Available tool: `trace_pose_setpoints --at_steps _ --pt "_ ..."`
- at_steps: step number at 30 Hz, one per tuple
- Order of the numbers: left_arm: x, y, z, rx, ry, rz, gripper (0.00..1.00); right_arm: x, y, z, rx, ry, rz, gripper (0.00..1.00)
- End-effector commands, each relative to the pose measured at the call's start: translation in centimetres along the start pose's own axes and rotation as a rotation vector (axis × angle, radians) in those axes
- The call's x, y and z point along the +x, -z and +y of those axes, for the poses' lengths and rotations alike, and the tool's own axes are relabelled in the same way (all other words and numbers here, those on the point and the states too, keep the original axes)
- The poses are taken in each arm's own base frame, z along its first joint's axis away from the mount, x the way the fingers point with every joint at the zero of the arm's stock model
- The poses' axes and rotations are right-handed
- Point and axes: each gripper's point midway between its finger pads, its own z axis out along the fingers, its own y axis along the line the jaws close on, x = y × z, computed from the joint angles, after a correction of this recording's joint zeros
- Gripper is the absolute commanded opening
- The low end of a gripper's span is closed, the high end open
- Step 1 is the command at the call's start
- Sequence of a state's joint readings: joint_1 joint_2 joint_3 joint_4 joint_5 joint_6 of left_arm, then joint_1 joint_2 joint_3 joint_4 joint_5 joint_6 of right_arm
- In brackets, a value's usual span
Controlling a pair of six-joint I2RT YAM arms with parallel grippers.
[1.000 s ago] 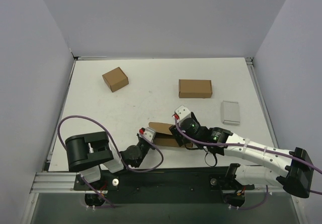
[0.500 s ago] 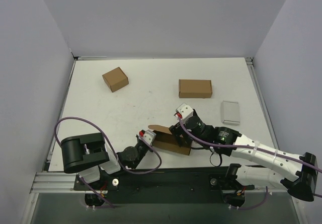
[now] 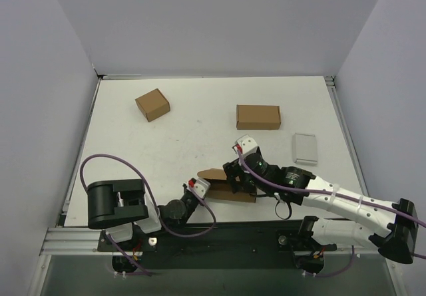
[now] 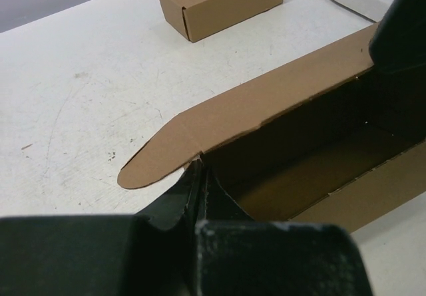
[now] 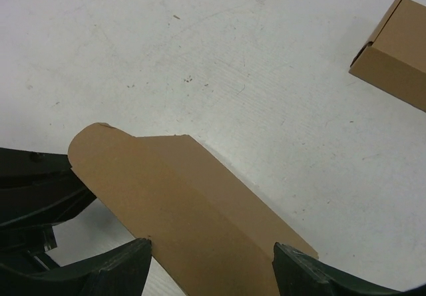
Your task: Fold the paper box
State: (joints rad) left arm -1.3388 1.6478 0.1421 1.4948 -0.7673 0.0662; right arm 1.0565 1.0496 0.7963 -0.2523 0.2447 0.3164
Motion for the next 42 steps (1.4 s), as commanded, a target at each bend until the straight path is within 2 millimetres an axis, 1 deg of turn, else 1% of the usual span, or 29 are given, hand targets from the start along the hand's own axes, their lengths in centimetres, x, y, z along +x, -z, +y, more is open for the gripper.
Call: trace_pose_setpoints --at_steps 1,2,3,4,7,9,11,16,17,19,20,21,22,23,24,25,26,27,29,30,31,33,35,36,38,39,40,41,42 --pt "2.7 1.2 -0.7 0.045 -0.084 0.060 0.00 -2.4 1.4 0.3 -0.024 -0.103 -0.075 0.74" --pt "2.6 1.3 -0.8 0.040 -0.080 0.053 0.00 -2.4 1.8 0.4 -0.031 -0.111 -0.066 0.74" --pt "3.0 1.4 -0.8 0.039 -0.091 0.061 0.00 -3.1 2.3 0.6 -0.043 -0.137 -0.079 0.75" --pt "3.1 1.4 -0.9 0.038 -0.093 0.063 0.00 -3.3 2.6 0.8 -0.056 -0.147 -0.079 0.75" --pt "3.4 1.6 -1.1 0.040 -0.101 0.065 0.00 -3.9 3.1 0.8 -0.059 -0.183 -0.085 0.75" --pt "3.6 1.7 -1.0 0.036 -0.098 0.066 0.00 -4.1 3.2 0.6 -0.048 -0.203 -0.095 0.75" --pt "3.6 1.8 -1.0 0.038 -0.090 0.066 0.00 -3.8 2.7 -0.1 -0.013 -0.228 -0.090 0.75" --pt "3.3 1.8 -1.3 0.050 -0.079 0.063 0.00 -1.3 0.7 -0.9 0.034 -0.280 -0.032 0.74" --pt "3.3 1.9 -1.3 0.054 -0.080 0.068 0.00 -0.1 0.0 -0.9 0.043 -0.288 -0.002 0.73" --pt "2.8 1.8 -1.5 0.060 -0.062 0.058 0.00 0.9 -0.6 -1.0 0.058 -0.304 0.021 0.72" --pt "2.8 1.9 -1.6 0.069 -0.069 0.064 0.00 1.8 -1.0 -1.1 0.073 -0.314 0.044 0.71" --pt "2.1 1.8 -1.7 0.073 -0.053 0.051 0.02 2.1 -1.2 -1.1 0.078 -0.321 0.051 0.71" --pt "2.4 1.9 -1.7 0.077 -0.069 0.067 0.07 2.3 -1.4 -1.2 0.082 -0.327 0.053 0.71" --pt "2.2 1.8 -1.9 0.083 -0.071 0.070 0.11 2.8 -1.6 -1.2 0.088 -0.330 0.065 0.71" --pt "1.4 1.7 -2.1 0.086 -0.057 0.059 0.14 3.2 -1.8 -1.2 0.091 -0.339 0.073 0.71" --pt "1.7 1.6 -2.3 0.093 -0.080 0.084 0.17 3.5 -2.0 -1.2 0.092 -0.347 0.080 0.70" --pt "1.6 1.5 -2.7 0.108 -0.080 0.089 0.19 3.8 -2.2 -1.2 0.100 -0.347 0.088 0.70" --pt "0.9 1.5 -2.8 0.114 -0.069 0.081 0.21 4.3 -2.5 -1.3 0.110 -0.355 0.100 0.69" --pt "1.1 1.5 -3.0 0.125 -0.076 0.105 0.24 4.9 -2.7 -1.5 0.124 -0.359 0.113 0.69" --pt "0.6 1.6 -3.2 0.135 -0.062 0.097 0.26 5.1 -2.8 -1.5 0.129 -0.361 0.117 0.68" --pt "1.0 1.8 -3.1 0.142 -0.074 0.118 0.27 5.3 -2.9 -1.5 0.131 -0.364 0.122 0.68" --pt "0.7 1.9 -3.1 0.146 -0.069 0.121 0.31 5.6 -2.9 -1.7 0.141 -0.373 0.120 0.68" --pt "1.1 2.3 -2.9 0.152 -0.086 0.144 0.34 5.8 -2.9 -1.9 0.149 -0.377 0.118 0.68" --pt "0.7 2.4 -2.9 0.152 -0.051 0.140 0.38 5.8 -2.9 -2.0 0.154 -0.377 0.114 0.68" --pt "0.8 2.6 -2.8 0.155 -0.050 0.158 0.45 5.9 -2.9 -2.3 0.166 -0.374 0.111 0.68" --pt "0.2 2.7 -2.8 0.158 -0.034 0.149 0.50 5.9 -2.9 -2.3 0.168 -0.376 0.109 0.68" --pt "0.8 3.0 -2.7 0.165 -0.039 0.177 0.52 6.0 -2.9 -2.4 0.172 -0.374 0.112 0.68" --pt "0.8 3.2 -2.7 0.169 -0.037 0.185 0.55 6.2 -3.0 -2.4 0.175 -0.372 0.115 0.68" --pt "0.1 3.3 -2.6 0.174 -0.016 0.177 0.58 6.3 -3.0 -2.5 0.176 -0.371 0.118 0.68"
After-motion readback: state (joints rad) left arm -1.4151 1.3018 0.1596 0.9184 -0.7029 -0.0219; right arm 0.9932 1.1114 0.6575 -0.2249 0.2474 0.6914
